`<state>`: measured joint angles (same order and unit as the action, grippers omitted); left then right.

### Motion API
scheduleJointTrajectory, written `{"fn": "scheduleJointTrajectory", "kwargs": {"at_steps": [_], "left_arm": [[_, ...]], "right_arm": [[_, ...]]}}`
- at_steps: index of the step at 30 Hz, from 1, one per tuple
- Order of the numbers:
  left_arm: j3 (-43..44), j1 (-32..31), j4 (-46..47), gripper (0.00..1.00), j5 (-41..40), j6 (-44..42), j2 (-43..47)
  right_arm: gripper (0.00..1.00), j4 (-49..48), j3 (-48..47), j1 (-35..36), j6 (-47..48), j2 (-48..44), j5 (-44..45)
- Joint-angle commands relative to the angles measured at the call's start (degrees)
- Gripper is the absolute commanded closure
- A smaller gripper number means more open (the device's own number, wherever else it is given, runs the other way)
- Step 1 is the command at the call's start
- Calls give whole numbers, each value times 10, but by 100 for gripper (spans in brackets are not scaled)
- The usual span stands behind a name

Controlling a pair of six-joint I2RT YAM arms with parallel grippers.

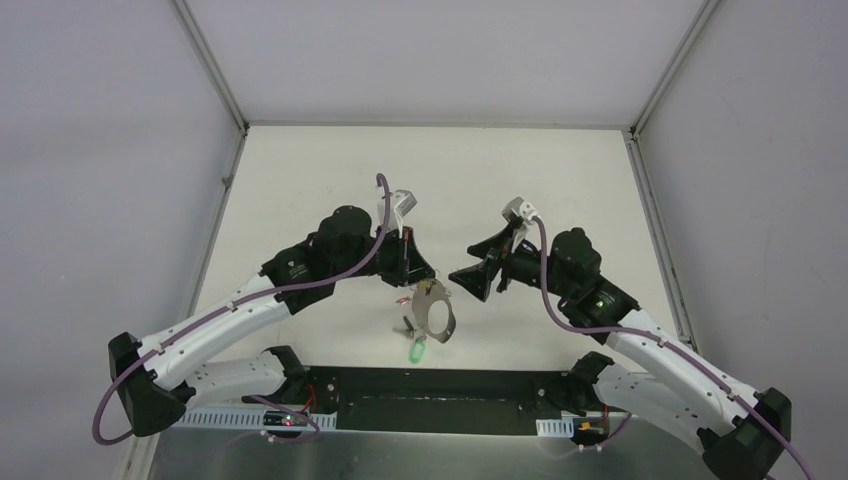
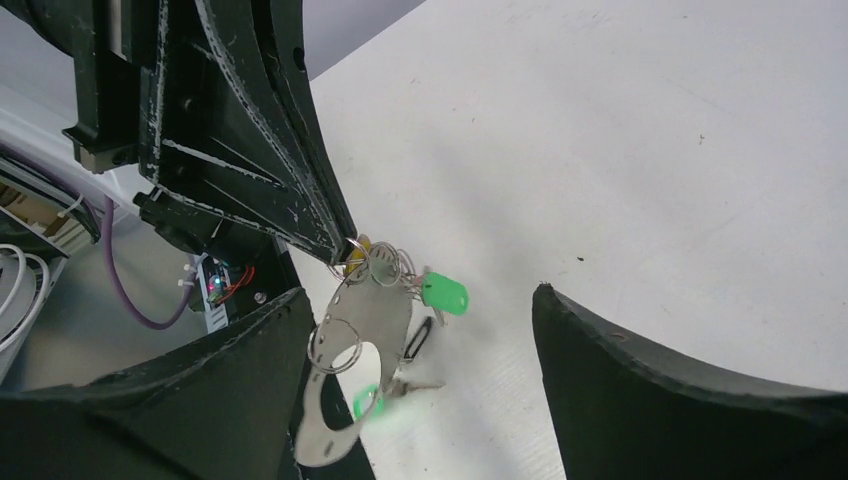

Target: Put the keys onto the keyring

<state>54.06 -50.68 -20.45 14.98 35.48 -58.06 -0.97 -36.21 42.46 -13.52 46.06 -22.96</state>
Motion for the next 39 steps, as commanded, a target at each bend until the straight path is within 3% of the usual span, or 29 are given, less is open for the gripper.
{"fn": "scheduleJointTrajectory", "kwargs": {"at_steps": [1, 12, 19, 22, 31, 36, 39], "left_arm": [[11, -4, 22, 100, 10, -81, 26], [-10, -6, 91, 100, 134, -234, 54], [-58, -6, 177, 100, 188, -324, 93], [-69, -6, 201, 100, 188, -330, 101], [-118, -6, 346, 100, 189, -284, 103], [-125, -6, 384, 100, 188, -283, 102], [-122, -6, 385, 100, 191, -285, 103]], "right_arm": [[18, -29, -6, -5, -20, -17, -24], [24, -145, 34, -6, 42, -29, -160], [43, -154, 19, -7, 62, -17, -168], [59, -204, 32, -7, 48, -16, -176], [59, -278, 35, -7, 17, 11, -234], [60, -286, 41, -7, 20, 10, -223], [69, -286, 47, -8, 27, 5, -208]]}}
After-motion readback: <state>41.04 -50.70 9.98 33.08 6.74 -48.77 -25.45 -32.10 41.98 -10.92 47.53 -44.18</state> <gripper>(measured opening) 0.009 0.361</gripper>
